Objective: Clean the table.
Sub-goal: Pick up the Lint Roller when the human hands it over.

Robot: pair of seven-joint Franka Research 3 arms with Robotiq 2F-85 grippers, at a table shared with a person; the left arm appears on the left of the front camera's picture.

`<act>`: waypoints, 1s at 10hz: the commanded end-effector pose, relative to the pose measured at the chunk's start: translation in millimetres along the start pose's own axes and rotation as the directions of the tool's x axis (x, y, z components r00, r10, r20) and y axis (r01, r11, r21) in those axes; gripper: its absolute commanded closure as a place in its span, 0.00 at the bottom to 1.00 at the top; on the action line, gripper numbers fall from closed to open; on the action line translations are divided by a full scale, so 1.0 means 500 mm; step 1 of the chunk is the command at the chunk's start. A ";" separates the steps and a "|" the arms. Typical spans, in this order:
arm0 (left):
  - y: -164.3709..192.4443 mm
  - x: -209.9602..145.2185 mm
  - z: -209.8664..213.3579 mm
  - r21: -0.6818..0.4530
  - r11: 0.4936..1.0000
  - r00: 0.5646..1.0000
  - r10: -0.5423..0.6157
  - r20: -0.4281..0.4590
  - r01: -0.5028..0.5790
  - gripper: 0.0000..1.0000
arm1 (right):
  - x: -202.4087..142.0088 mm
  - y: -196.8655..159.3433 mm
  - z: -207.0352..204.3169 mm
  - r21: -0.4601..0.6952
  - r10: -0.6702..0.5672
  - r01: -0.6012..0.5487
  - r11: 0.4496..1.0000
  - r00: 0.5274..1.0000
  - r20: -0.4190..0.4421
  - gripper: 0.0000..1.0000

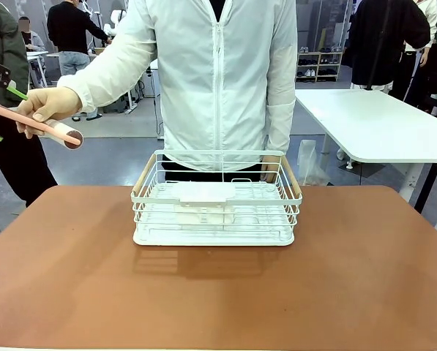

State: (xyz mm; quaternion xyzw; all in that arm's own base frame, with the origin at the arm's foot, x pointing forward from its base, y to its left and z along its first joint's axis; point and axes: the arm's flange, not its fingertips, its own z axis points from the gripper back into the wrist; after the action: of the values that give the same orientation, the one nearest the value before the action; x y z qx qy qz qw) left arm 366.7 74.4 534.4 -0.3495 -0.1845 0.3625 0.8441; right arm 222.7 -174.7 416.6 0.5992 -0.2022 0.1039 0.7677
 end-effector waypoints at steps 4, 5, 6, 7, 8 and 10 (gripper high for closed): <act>-0.004 0.017 -0.013 -0.038 0.999 1.000 0.014 0.011 -0.013 0.27 | 0.000 0.006 0.001 0.002 0.012 -0.012 1.000 1.000 0.002 0.00; -0.004 0.018 -0.013 -0.039 0.999 1.000 0.015 0.013 -0.014 0.38 | 0.000 0.006 0.001 0.002 0.012 -0.012 1.000 1.000 0.002 0.00; -0.004 0.016 -0.014 -0.040 0.999 1.000 0.012 0.013 -0.012 0.46 | 0.000 0.006 0.001 0.002 0.012 -0.012 1.000 1.000 0.002 0.00; -0.005 0.015 -0.014 -0.041 0.999 1.000 0.010 0.013 -0.009 0.57 | 0.000 0.006 0.001 0.002 0.012 -0.012 1.000 1.000 0.002 0.00; -0.006 0.017 -0.013 -0.045 0.999 1.000 0.012 0.016 -0.012 0.65 | 0.000 0.006 0.001 0.002 0.012 -0.012 1.000 1.000 0.002 0.00; -0.006 0.015 -0.014 -0.051 0.999 1.000 0.013 0.018 -0.012 0.84 | 0.000 0.006 0.001 0.002 0.012 -0.012 1.000 1.000 0.002 0.00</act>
State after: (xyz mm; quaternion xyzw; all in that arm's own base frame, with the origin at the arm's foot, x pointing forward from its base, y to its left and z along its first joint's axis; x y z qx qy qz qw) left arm 372.7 75.1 533.3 -0.3573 -0.1858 0.3701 0.8372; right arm 222.7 -174.7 416.6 0.5992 -0.2022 0.1039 0.7677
